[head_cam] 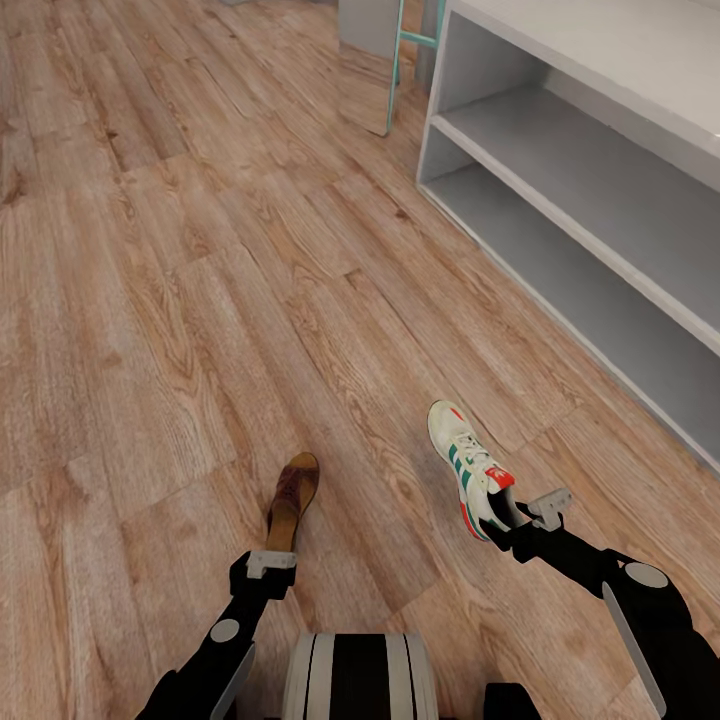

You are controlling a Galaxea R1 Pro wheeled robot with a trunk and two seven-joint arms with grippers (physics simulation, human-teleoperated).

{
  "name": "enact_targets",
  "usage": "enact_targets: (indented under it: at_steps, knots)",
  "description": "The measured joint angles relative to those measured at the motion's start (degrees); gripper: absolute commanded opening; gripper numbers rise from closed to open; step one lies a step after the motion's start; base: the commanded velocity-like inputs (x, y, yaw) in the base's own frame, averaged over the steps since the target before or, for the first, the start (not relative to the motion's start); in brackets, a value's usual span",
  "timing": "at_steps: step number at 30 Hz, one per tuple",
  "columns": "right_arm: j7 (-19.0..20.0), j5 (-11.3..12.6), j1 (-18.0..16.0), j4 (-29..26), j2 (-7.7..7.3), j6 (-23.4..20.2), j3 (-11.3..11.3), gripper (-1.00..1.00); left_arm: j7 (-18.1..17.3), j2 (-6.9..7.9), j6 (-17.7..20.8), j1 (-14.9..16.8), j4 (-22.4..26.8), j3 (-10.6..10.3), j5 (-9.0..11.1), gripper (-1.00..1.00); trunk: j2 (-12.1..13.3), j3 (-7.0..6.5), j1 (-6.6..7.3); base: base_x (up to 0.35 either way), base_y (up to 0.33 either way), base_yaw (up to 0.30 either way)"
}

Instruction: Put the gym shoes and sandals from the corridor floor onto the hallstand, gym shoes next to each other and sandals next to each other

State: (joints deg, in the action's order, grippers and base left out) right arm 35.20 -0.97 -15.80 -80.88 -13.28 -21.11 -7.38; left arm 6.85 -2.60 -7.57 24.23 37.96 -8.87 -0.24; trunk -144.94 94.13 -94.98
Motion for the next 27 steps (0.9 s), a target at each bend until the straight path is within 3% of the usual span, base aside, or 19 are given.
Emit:
enact_targets:
  at_steps: [6,15,27]
  knots:
    - [0.0,0.0,0.0,0.0,0.00,0.0,0.0,-1.00,0.0,-0.05,0.0,0.0,0.0,-0.1,0.0,1.00,0.0,0.01,0.00,0.000,0.000,0.000]
    - [0.0,-0.1,0.0,0.0,-0.01,0.0,0.0,-1.00,0.0,-0.12,0.0,0.0,0.0,-0.1,0.0,1.00,-0.1,2.02,-0.23,0.000,0.000,0.000]
    - [0.0,0.0,0.0,0.0,-0.05,0.0,0.0,-1.00,0.1,-0.22,-0.1,0.0,-0.3,-0.3,0.0,1.00,-0.1,2.55,-0.23,0.000,0.000,0.000]
